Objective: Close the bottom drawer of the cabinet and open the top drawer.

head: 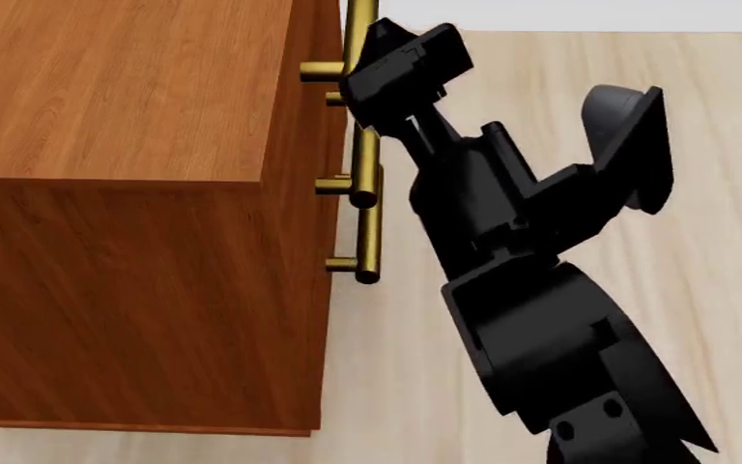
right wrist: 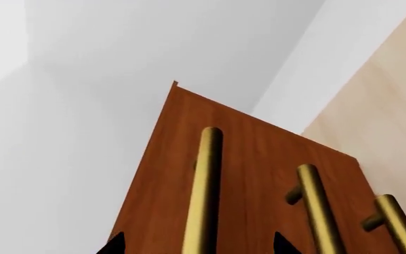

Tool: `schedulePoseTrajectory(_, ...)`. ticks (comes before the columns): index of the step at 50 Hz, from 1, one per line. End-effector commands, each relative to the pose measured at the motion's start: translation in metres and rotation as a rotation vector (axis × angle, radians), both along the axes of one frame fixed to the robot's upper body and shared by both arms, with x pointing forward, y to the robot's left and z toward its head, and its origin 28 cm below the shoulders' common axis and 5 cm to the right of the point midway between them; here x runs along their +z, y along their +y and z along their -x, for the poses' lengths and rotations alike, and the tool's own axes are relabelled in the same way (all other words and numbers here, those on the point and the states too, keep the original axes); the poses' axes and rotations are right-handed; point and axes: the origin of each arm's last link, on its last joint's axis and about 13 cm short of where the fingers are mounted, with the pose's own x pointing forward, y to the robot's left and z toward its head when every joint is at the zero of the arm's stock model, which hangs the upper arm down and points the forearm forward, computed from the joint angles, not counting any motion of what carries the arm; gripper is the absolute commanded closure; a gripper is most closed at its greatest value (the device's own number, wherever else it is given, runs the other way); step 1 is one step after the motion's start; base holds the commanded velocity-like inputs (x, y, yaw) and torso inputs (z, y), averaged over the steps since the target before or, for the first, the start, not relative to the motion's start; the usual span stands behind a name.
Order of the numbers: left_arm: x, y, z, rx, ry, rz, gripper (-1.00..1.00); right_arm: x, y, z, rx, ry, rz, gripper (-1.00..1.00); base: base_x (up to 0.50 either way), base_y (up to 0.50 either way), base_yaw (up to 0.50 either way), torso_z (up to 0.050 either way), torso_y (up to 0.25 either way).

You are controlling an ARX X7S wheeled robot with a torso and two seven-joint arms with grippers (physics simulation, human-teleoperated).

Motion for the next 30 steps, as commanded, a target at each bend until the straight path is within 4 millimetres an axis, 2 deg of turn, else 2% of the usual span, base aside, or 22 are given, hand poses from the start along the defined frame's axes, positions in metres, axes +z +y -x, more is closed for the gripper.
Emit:
schedulePoseTrajectory(1,0.001,0.000,0.000,-0.001,-0.003,0.000,-1.00,0.000,0.010,-0.012,0.038,0.015,0.013,-1.00,0.00,0.00,0.00,0.000,0.000)
schedulePoseTrajectory(14,0.000,0.001,-0.001,0.002,-0.004,0.000,-1.00,-0.008,0.018,-0.025,0.069,0.048,0.021,-1.00,0.00,0.00,0.00,0.000,0.000)
schedulePoseTrajectory(30,0.001,0.001,0.000,0.007,-0.006,-0.001,-1.00,-0.015,0.029,-0.031,0.120,0.060,0.044,-1.00,0.00,0.00,0.00,0.000,0.000)
